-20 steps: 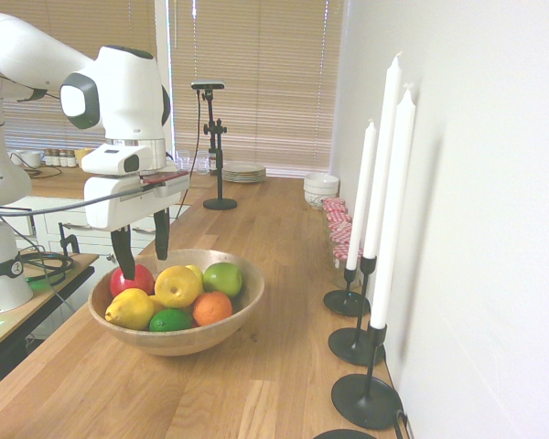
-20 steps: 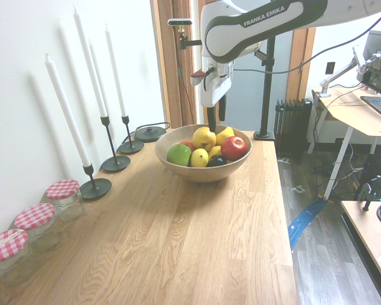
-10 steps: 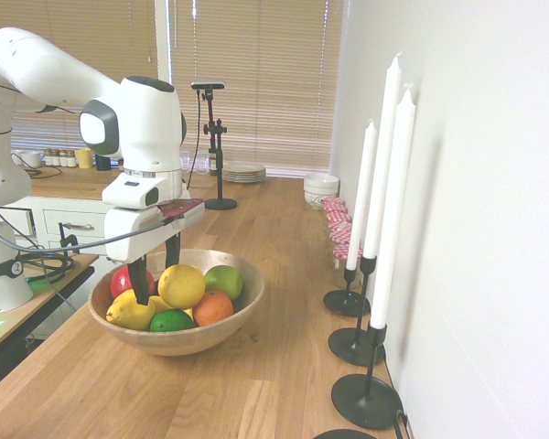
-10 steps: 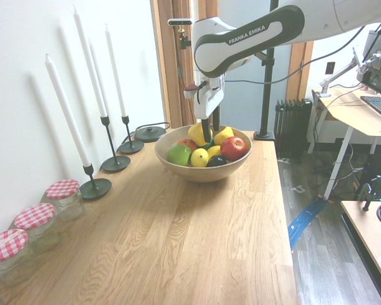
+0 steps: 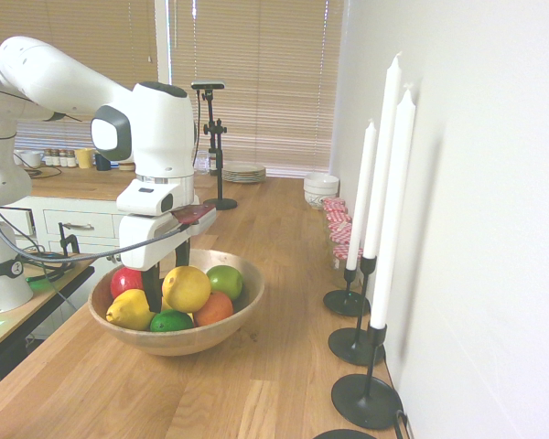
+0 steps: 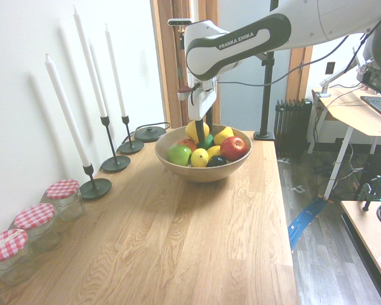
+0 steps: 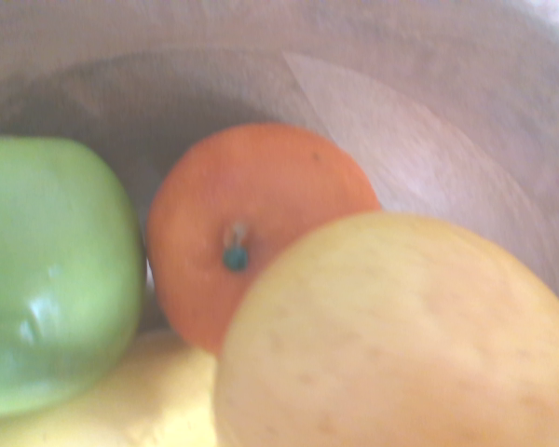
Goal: Take pear out of the basket
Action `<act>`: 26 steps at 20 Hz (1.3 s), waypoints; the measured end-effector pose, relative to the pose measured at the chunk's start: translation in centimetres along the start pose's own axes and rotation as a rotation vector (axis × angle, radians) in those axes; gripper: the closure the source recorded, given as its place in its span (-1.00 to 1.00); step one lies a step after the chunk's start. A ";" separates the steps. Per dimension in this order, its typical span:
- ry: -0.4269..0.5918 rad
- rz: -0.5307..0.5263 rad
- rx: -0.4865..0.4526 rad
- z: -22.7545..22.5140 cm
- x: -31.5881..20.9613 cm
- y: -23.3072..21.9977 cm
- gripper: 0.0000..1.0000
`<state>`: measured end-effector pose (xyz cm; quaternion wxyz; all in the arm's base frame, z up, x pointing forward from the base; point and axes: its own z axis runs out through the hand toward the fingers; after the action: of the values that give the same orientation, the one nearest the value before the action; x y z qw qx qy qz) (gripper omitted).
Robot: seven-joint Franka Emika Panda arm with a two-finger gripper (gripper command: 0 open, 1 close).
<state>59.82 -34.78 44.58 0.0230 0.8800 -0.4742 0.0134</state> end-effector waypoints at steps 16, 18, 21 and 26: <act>-0.004 -0.032 0.011 1.6 0.9 -1.3 1.00; -0.003 -0.030 0.013 1.7 0.9 -1.1 1.00; 0.003 -0.030 0.020 1.2 0.7 -1.0 1.00; 0.056 -0.050 0.063 -4.6 -1.6 -1.6 1.00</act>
<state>60.31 -32.30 49.06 0.0089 0.8912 -0.4504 0.0524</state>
